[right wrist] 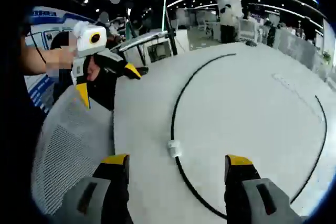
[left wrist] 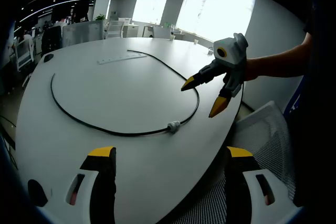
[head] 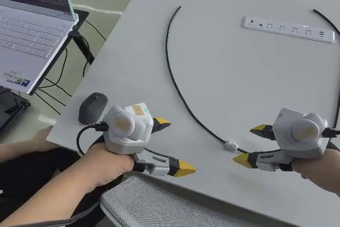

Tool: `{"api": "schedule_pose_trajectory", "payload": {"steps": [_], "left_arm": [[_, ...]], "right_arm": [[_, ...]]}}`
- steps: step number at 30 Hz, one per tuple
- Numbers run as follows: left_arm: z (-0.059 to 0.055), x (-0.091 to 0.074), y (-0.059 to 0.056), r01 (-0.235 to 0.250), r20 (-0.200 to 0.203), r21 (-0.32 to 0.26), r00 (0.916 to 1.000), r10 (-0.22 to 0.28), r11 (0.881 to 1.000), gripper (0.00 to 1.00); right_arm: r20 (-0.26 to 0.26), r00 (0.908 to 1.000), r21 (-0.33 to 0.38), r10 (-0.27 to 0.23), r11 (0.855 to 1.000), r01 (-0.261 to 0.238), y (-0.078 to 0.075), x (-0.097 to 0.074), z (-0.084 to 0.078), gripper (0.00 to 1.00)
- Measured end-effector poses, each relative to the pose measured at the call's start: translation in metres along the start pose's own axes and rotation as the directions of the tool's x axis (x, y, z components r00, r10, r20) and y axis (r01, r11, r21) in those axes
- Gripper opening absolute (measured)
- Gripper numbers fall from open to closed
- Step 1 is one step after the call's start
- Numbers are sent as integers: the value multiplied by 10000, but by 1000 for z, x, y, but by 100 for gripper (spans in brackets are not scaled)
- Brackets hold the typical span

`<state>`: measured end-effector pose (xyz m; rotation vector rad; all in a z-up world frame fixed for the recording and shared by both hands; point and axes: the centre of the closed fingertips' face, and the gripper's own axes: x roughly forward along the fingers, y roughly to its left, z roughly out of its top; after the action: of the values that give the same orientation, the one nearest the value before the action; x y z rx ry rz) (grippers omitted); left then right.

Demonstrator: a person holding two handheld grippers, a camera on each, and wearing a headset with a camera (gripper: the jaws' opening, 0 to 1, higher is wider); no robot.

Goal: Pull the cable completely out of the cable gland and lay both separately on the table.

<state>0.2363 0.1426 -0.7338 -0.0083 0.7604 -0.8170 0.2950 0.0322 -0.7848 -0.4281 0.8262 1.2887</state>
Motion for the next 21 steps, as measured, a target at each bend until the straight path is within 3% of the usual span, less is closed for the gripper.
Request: {"api": "schedule_pose_trajectory", "payload": {"steps": [15, 21], "left_arm": [[-11, 5, -8, 221, -90, -250, 9997, -223, 9994, 80], [-15, 4, -8, 183, -337, 270, 9993, -174, 9995, 78]], "right_arm": [[-904, 9953, -518, 335, 9979, -383, 3, 20, -9, 34], [-1097, 9926, -469, 528, 9972, -583, 2, 27, -15, 24]]}}
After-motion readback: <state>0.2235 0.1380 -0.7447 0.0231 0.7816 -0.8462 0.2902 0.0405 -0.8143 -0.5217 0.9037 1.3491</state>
